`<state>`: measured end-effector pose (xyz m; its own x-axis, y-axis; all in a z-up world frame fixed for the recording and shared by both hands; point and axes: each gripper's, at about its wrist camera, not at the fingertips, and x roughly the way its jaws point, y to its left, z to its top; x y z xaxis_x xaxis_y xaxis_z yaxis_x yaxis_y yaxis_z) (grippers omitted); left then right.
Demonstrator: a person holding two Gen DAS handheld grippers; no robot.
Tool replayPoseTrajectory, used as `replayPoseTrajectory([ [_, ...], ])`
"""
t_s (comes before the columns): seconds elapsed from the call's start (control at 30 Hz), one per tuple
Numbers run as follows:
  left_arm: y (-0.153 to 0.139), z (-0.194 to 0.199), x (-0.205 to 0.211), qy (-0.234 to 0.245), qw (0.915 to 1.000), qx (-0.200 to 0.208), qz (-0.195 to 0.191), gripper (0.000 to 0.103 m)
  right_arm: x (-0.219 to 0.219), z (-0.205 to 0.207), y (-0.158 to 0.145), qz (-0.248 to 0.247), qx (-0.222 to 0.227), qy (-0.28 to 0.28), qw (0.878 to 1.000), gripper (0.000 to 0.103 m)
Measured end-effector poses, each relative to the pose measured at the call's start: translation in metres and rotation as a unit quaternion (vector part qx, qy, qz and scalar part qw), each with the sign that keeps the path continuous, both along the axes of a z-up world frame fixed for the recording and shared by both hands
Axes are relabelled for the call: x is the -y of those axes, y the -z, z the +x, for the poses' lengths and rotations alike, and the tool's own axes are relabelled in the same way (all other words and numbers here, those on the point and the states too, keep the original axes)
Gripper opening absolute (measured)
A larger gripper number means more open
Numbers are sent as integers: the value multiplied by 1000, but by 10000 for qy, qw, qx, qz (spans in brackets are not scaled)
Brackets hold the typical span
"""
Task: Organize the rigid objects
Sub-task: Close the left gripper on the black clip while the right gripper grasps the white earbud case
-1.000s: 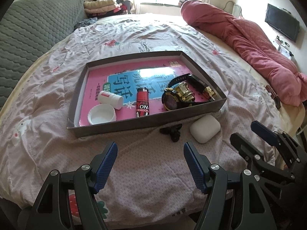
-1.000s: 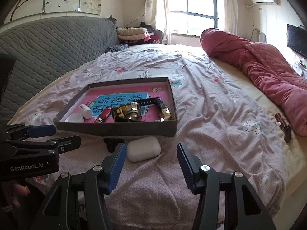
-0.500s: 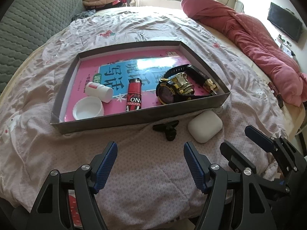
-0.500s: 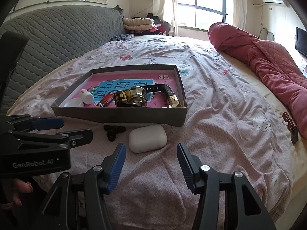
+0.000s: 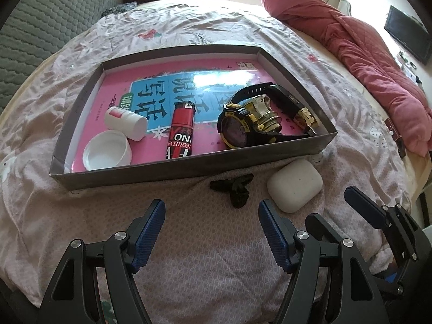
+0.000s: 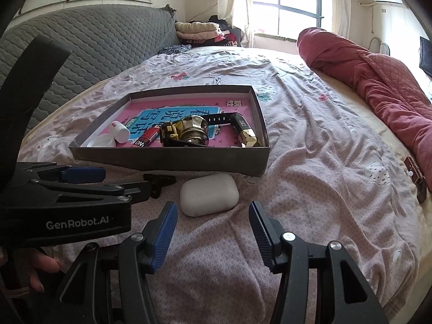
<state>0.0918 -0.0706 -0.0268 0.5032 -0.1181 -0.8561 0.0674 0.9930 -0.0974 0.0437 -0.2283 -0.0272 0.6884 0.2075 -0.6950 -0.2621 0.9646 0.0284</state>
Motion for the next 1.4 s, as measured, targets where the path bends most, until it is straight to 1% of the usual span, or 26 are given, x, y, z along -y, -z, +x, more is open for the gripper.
replayPoseTrajectory([
  [0.57,17,17,0,-153,9997,-168,15,73,-4,12,8,-66,-28,-149,9999,54],
  [0.63,17,17,0,-143,9998,-146,35,70,-5,14,9,-73,-21,-181,9998,54],
  [0.73,18,18,2,-81,9999,-130,2,61,-5,20,12,-75,-61,-227,9997,54],
  [0.8,17,17,3,-27,9999,-116,-72,51,-5,23,15,-42,-113,-256,9996,54],
  [0.83,17,17,4,7,9999,-124,-101,48,-5,25,16,-31,-137,-271,9995,54],
  [0.9,16,16,5,64,9997,-135,-181,34,-7,28,18,-1,-160,-333,9993,55],
  [0.97,16,16,6,122,9993,-166,-323,30,-10,31,21,-50,-158,-390,9991,58],
  [1.0,17,16,7,149,9989,-204,-394,29,-11,33,22,-75,-189,-415,9989,60],
  [1.07,20,18,7,164,9984,-250,-488,29,-14,37,27,-132,-274,-450,9985,62],
  [1.27,23,23,9,158,9980,-240,-567,29,-24,45,34,-421,-154,-598,9972,62],
  [1.4,25,29,12,118,9979,-263,-573,29,-23,47,35,-355,-185,-634,9972,60],
])
